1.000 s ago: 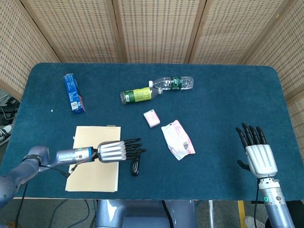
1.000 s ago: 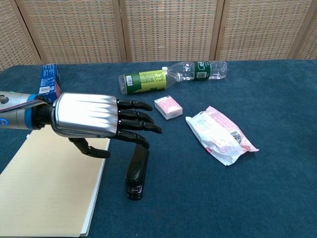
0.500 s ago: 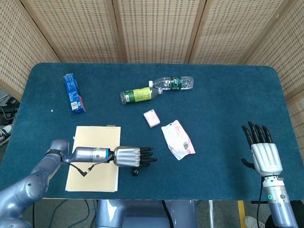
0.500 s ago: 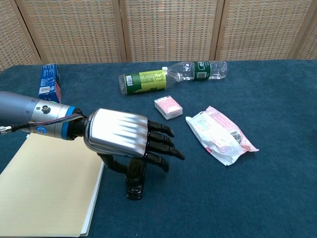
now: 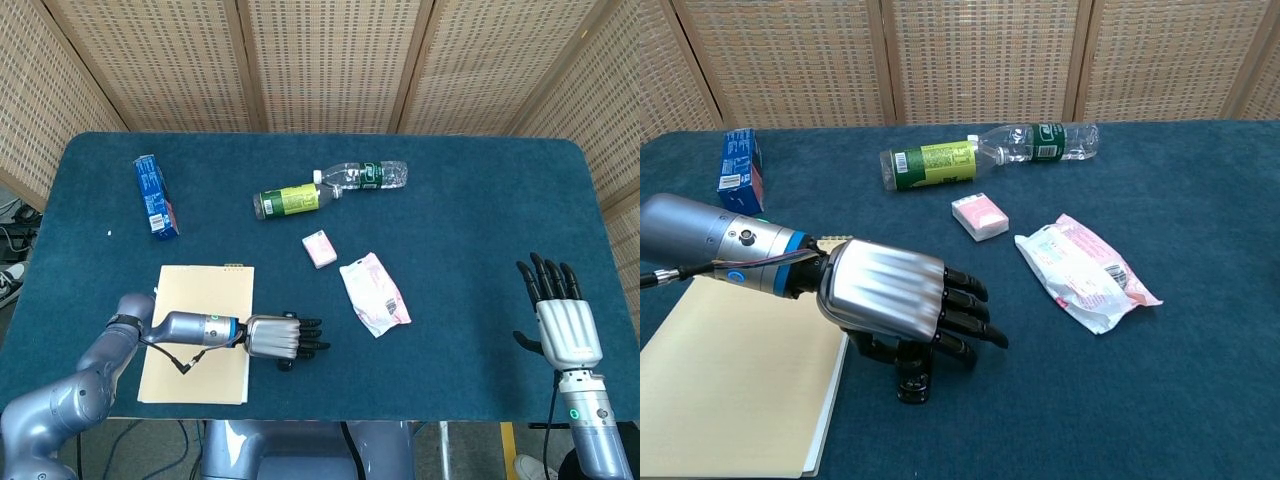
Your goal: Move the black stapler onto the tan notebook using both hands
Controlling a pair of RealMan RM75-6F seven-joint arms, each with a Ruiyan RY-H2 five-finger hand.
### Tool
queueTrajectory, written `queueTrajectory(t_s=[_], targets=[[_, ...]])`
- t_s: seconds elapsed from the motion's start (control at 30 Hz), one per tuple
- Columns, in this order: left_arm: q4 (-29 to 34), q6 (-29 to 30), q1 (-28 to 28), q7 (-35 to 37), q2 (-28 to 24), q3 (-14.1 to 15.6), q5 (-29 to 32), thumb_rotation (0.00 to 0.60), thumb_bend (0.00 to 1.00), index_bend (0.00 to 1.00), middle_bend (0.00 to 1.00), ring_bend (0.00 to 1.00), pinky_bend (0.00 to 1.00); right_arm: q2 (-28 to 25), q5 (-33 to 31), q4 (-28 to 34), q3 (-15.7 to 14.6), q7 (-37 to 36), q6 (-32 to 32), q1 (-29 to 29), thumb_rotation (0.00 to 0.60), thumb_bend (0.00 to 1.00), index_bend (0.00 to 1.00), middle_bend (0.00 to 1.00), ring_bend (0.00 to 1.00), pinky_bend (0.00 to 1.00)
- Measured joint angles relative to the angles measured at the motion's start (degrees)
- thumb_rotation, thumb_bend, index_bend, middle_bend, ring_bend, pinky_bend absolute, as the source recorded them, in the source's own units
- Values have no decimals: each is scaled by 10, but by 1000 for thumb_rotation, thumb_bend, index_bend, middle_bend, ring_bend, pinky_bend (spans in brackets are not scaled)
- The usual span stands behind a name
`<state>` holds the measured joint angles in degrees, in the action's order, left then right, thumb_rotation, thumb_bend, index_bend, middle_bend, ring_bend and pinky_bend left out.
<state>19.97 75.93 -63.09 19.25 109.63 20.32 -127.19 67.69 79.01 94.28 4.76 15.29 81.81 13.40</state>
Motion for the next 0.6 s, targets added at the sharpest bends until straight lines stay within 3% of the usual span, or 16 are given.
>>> queueTrajectory(t_s=[0.6], targets=[[-5, 13, -6, -12, -17, 29, 21, 600, 394, 247, 106, 171, 156, -3, 4, 3, 8, -4, -5, -5, 600, 0, 0, 0, 0, 0]])
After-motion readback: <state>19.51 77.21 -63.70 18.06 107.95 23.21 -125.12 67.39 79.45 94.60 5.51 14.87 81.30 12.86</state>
